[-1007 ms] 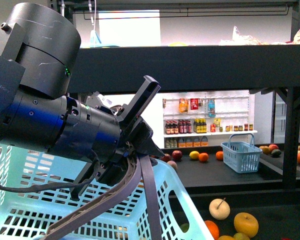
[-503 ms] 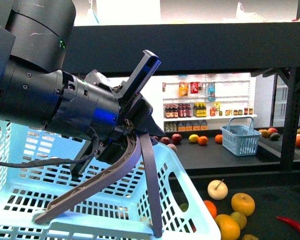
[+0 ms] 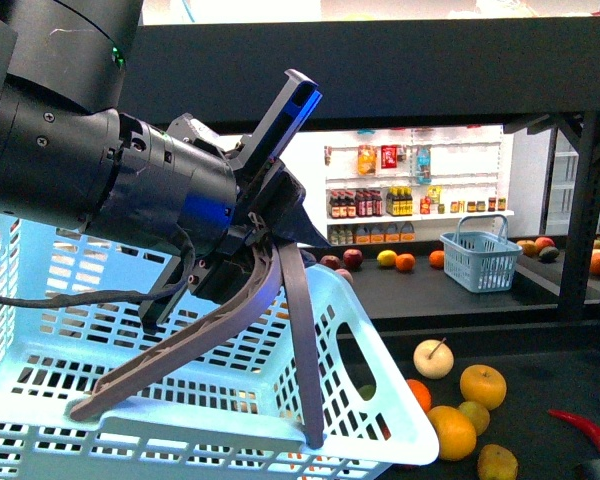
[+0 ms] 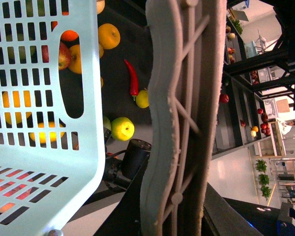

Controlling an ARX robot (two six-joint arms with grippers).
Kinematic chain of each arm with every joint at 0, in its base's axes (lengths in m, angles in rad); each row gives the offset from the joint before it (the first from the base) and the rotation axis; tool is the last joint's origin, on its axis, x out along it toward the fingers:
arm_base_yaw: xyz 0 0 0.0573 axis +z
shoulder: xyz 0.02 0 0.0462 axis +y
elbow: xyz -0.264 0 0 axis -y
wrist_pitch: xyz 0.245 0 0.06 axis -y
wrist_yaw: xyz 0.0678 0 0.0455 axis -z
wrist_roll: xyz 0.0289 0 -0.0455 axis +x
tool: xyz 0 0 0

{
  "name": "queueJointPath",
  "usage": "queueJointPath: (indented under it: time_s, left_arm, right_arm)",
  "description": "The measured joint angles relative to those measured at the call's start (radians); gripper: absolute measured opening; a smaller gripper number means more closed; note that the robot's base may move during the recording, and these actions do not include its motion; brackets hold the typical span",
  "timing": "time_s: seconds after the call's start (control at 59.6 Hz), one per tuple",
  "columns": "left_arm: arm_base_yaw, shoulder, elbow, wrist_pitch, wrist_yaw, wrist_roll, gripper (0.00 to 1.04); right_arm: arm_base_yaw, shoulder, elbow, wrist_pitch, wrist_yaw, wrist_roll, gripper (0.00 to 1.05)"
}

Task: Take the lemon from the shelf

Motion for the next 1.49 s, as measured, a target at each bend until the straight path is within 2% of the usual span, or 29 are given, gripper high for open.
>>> queueJointPath:
  time_s: [0.403,0.638,0.688,0.822,0.923,0.973,1.124,1.309,1.41,1.493]
  left_arm:
    - [0.0,0.0,0.0,0.0,0.0,0.0,0.14]
    - [0.0,0.0,0.0,0.0,0.0,0.0,0.14]
    - [0.0,0.0,0.0,0.0,0.0,0.0,0.14]
    - [0.0,0.0,0.0,0.0,0.0,0.0,0.14]
    - [0.0,0.0,0.0,0.0,0.0,0.0,0.14]
    - [0.0,0.0,0.0,0.0,0.0,0.0,0.14]
    - [0.0,0.0,0.0,0.0,0.0,0.0,0.14]
    - [0.0,0.0,0.0,0.0,0.0,0.0,0.14]
    - [0.0,0.0,0.0,0.0,0.0,0.0,0.14]
    - [0.0,0.0,0.0,0.0,0.0,0.0,0.14]
  right_arm:
    - [0.01,0.15,0.224,-0.043,0.043,0.016,1.02]
    - [0.024,0.187,0.268,-0.04,0.048,0.038,1.02]
    - [0.028,0.19,0.268,-0.025,0.048,0.044,0.99]
    - [0.037,0.19,0.268,-0.012,0.043,0.061,0.8]
    - [0.038,0.186,0.253,0.018,0.064,0.08,0.59]
    - [0.033,0.177,0.235,0.04,0.085,0.097,0.53]
    - [-0.006,0.103,0.158,0.129,0.131,0.17,0.5]
    - [-0.104,-0.111,0.031,0.23,0.175,0.285,0.5]
    - [-0.158,-0.296,-0.059,0.23,0.156,0.373,0.5]
    - [-0.158,-0.439,-0.11,0.199,0.119,0.452,0.5]
